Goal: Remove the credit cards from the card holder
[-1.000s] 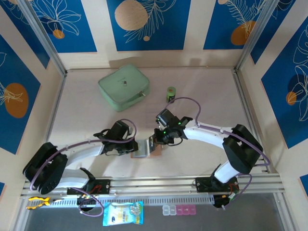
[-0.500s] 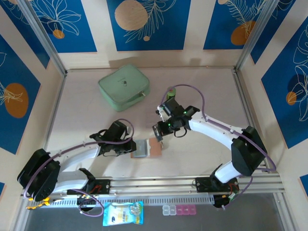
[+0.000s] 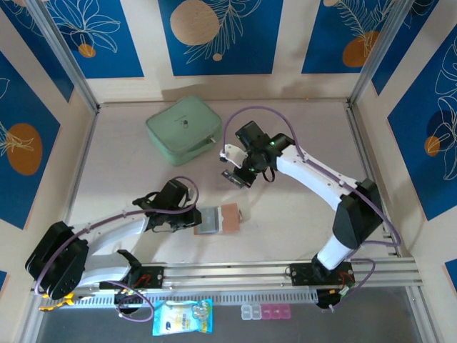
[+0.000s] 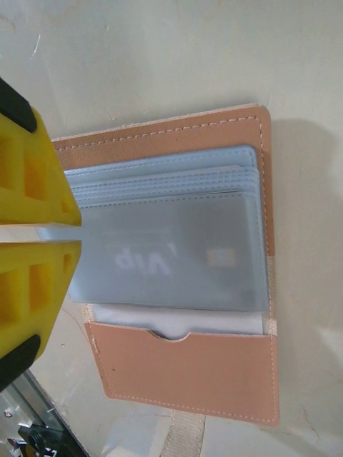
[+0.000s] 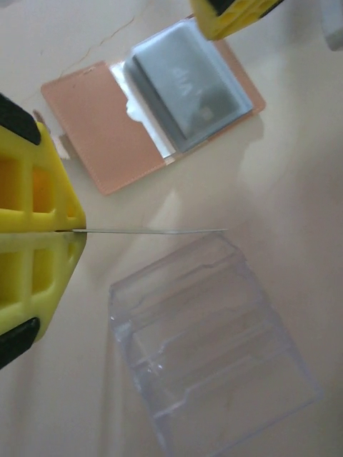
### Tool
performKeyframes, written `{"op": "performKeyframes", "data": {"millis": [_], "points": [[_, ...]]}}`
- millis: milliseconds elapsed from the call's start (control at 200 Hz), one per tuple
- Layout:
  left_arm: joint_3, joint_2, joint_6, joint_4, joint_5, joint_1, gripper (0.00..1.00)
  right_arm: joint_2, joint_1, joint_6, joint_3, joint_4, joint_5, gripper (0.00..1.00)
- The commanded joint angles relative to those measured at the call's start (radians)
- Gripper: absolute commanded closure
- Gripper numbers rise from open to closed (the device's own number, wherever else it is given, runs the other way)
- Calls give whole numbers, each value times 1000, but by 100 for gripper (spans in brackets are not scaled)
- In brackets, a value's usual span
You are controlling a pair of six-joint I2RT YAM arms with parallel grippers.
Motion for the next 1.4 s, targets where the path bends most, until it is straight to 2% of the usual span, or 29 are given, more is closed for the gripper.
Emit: {"op": "performKeyframes", "data": {"millis": [0, 200, 535, 760, 1070, 1396], "points": [[23, -18, 23, -33, -16, 7, 87, 64, -4, -228, 79, -132, 12, 100], [21, -25, 14, -28, -8, 13, 86, 180, -19, -342, 205, -197, -9, 100], [15, -54, 9, -55, -24, 14, 86, 371, -38, -405, 429, -294, -40, 100], [3, -70, 8, -51, -28, 21, 86, 450, -53, -434, 512, -338, -45, 100], [19, -27, 22, -33, -7, 27, 86, 525, -82, -461, 557, -381, -35, 100], [5, -30, 15, -23, -3, 26, 86, 557, -83, -482, 552, -420, -79, 100]]}}
